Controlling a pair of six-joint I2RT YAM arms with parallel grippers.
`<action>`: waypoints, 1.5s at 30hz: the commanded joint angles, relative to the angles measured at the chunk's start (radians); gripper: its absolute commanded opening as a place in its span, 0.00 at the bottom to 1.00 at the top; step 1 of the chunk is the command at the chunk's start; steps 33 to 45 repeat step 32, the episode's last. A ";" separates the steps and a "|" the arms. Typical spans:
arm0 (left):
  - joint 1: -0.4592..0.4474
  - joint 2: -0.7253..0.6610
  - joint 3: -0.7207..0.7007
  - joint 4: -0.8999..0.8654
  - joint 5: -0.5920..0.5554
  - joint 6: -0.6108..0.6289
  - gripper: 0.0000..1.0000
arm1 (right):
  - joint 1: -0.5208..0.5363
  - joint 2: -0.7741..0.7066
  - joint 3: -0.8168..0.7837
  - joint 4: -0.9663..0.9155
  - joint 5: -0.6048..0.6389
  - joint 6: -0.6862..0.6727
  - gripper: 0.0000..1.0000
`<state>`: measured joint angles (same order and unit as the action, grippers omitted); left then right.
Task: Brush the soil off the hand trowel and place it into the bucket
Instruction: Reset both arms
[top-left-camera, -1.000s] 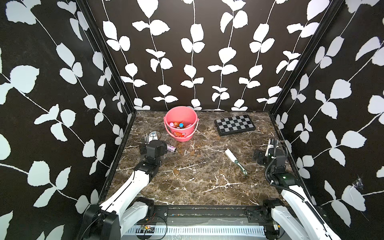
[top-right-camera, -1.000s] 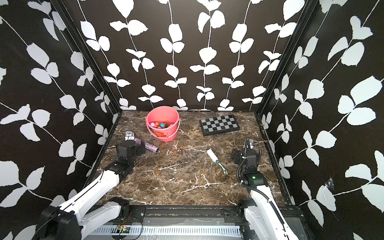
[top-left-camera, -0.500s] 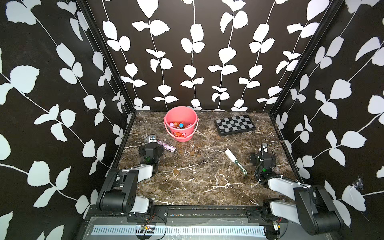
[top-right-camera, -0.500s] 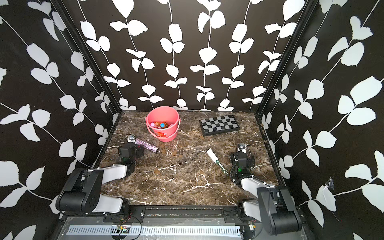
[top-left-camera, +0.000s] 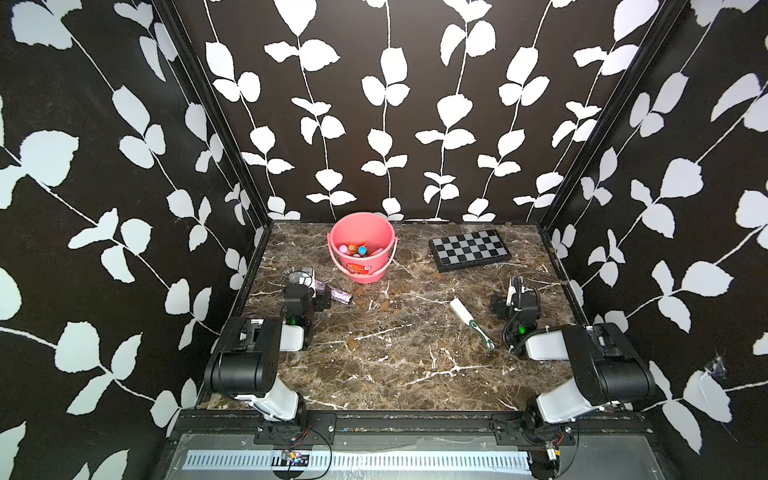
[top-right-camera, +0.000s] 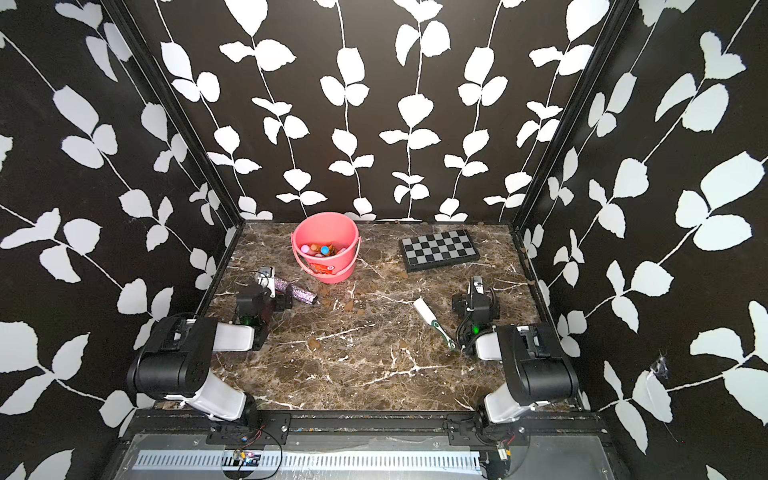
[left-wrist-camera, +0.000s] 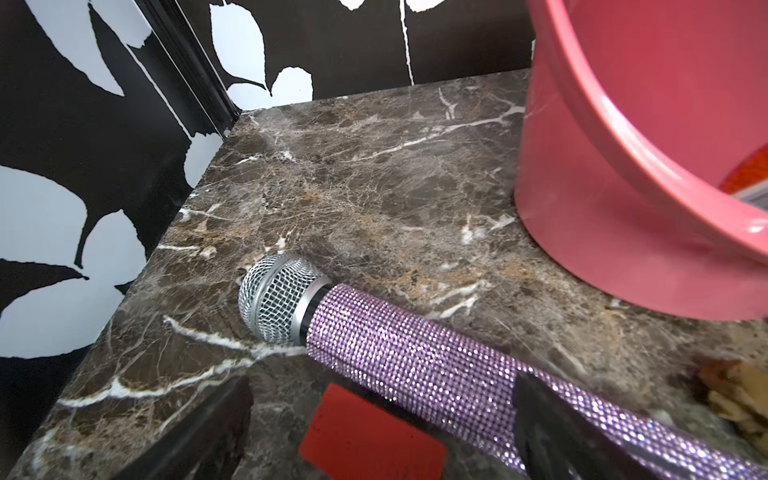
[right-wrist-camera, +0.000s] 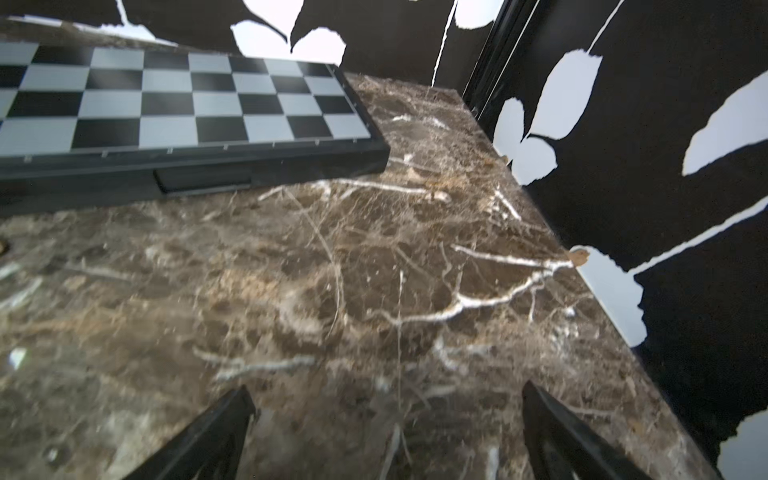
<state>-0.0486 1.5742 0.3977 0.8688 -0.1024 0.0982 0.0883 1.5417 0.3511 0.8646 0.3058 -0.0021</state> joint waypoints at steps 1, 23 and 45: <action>0.001 -0.018 0.011 0.016 0.028 0.009 0.99 | -0.035 -0.015 0.039 0.002 -0.038 0.028 0.99; 0.001 -0.023 0.015 -0.004 0.028 0.008 0.99 | -0.032 -0.018 0.036 0.004 -0.042 0.024 0.99; 0.002 -0.027 0.015 -0.009 0.042 0.015 0.99 | -0.033 -0.018 0.037 0.005 -0.041 0.025 0.99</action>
